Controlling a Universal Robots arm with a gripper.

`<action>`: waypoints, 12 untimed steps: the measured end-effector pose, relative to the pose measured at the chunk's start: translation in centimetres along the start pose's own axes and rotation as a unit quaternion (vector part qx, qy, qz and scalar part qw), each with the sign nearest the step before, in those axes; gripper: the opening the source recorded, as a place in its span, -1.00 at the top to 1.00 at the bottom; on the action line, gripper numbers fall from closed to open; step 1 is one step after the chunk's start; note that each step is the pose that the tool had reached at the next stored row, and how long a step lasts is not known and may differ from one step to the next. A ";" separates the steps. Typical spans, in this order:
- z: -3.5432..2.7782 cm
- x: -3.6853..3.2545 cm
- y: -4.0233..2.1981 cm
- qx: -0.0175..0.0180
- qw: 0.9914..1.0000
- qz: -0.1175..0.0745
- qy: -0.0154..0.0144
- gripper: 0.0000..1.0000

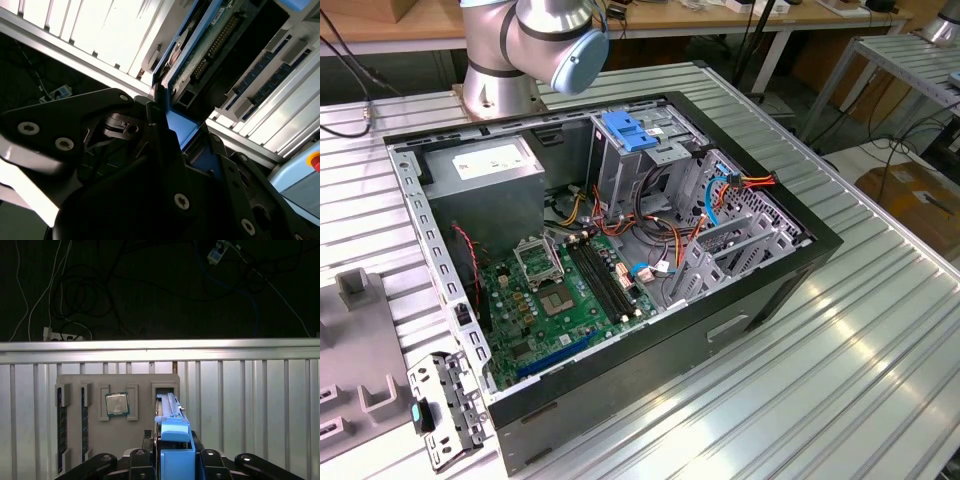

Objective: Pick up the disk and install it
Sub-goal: 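Pick up the disk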

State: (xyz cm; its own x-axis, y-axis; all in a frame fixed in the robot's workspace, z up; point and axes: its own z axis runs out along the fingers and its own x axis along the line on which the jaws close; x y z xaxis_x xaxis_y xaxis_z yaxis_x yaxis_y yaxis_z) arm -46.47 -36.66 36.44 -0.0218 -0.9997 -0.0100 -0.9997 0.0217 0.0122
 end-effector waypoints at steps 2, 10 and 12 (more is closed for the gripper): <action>-0.13 0.00 0.00 0.000 1.000 0.000 0.000 0.26; -0.96 -0.01 0.01 0.000 1.000 0.000 0.000 0.26; -1.29 -0.01 0.02 0.000 1.000 0.000 0.000 0.26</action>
State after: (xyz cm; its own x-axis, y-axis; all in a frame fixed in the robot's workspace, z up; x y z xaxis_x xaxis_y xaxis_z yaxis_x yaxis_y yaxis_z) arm -46.47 -36.66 37.72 -0.0218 -0.9997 -0.0101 -0.9997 0.0217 0.0122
